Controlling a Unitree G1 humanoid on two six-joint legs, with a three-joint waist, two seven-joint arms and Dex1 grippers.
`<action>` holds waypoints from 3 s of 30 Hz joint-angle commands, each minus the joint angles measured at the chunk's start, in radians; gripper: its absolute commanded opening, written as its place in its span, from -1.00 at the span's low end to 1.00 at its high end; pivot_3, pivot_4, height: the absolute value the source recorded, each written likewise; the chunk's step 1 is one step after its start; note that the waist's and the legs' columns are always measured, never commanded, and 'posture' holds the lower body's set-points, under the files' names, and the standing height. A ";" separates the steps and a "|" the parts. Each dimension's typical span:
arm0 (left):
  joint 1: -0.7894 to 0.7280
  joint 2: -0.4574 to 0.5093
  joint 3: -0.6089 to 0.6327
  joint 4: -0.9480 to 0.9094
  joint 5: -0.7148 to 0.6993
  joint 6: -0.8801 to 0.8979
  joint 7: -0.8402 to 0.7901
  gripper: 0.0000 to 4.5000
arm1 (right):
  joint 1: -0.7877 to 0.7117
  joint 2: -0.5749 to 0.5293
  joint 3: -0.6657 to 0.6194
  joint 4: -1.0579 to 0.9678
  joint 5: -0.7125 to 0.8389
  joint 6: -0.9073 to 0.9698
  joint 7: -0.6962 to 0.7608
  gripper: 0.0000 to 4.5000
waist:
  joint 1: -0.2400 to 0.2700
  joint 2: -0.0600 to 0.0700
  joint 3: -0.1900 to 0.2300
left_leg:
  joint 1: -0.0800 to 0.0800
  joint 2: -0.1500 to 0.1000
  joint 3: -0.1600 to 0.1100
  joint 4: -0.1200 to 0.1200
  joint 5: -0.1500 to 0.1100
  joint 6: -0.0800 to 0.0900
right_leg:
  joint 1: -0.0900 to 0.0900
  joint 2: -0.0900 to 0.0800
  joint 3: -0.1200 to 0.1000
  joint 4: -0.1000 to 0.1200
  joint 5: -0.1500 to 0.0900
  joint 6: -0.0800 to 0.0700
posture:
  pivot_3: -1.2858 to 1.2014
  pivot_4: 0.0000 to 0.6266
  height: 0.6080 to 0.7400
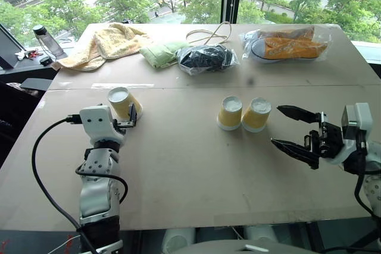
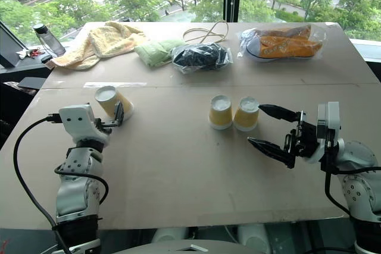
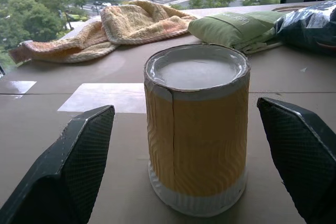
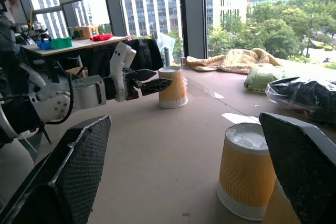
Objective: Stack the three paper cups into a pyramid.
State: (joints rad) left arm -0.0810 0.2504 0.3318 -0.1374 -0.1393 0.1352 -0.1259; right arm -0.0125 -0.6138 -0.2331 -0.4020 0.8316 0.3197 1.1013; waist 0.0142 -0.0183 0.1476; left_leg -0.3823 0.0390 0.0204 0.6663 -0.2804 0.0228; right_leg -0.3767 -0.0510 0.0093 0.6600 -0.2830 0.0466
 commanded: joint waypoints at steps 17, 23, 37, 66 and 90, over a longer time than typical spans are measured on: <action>-0.131 0.056 -0.019 0.159 0.012 -0.113 -0.005 0.06 | 0.015 0.006 -0.024 -0.017 -0.037 -0.057 -0.013 1.00 | -0.001 0.000 0.000 | 0.000 0.000 0.000 0.000 0.000 0.000 | 0.000 -0.001 -0.001 0.000 0.000 0.000 | 0.03 -0.52 1.00; -0.213 0.083 -0.069 0.109 -0.038 -0.141 -0.106 0.06 | 0.053 -0.001 -0.067 0.000 -0.042 -0.076 -0.016 1.00 | 0.003 0.000 0.000 | -0.001 0.000 -0.001 0.000 0.000 0.000 | 0.000 -0.002 -0.001 0.000 0.000 0.000 | 0.03 -0.52 1.00; -0.688 0.048 -0.428 0.281 -0.214 0.023 -0.740 0.06 | 0.284 0.001 -0.242 0.123 -0.133 -0.156 -0.042 1.00 | -0.006 0.001 0.002 | -0.003 -0.002 -0.001 0.001 0.000 0.000 | -0.001 0.002 -0.005 -0.002 0.000 0.001 | 0.03 -0.52 1.00; -0.766 -0.033 -0.522 0.448 -0.135 -0.027 -0.916 0.06 | 0.401 0.063 -0.287 0.016 0.035 -0.216 0.028 1.00 | -0.001 0.002 0.002 | -0.001 -0.002 -0.001 0.001 0.000 0.000 | -0.001 0.005 -0.001 0.000 0.000 0.001 | 0.03 -0.52 1.00; -0.795 -0.051 -0.324 0.176 -0.414 0.016 -0.893 0.96 | 0.331 0.080 -0.252 0.068 0.012 -0.238 0.026 1.00 | -0.001 0.002 0.002 | -0.001 -0.002 -0.001 0.001 0.000 0.000 | -0.001 0.005 -0.001 0.000 0.000 0.001 | 0.03 -0.52 1.00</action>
State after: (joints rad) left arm -0.8612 0.2110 -0.0627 0.1952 -0.3972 0.0947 -1.0115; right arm 0.3324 -0.5381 -0.4864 -0.3503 0.8550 0.1040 1.1126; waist 0.0133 -0.0163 0.1496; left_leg -0.3832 0.0373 0.0195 0.6674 -0.2803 0.0227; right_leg -0.3772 -0.0462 0.0080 0.6600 -0.2833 0.0474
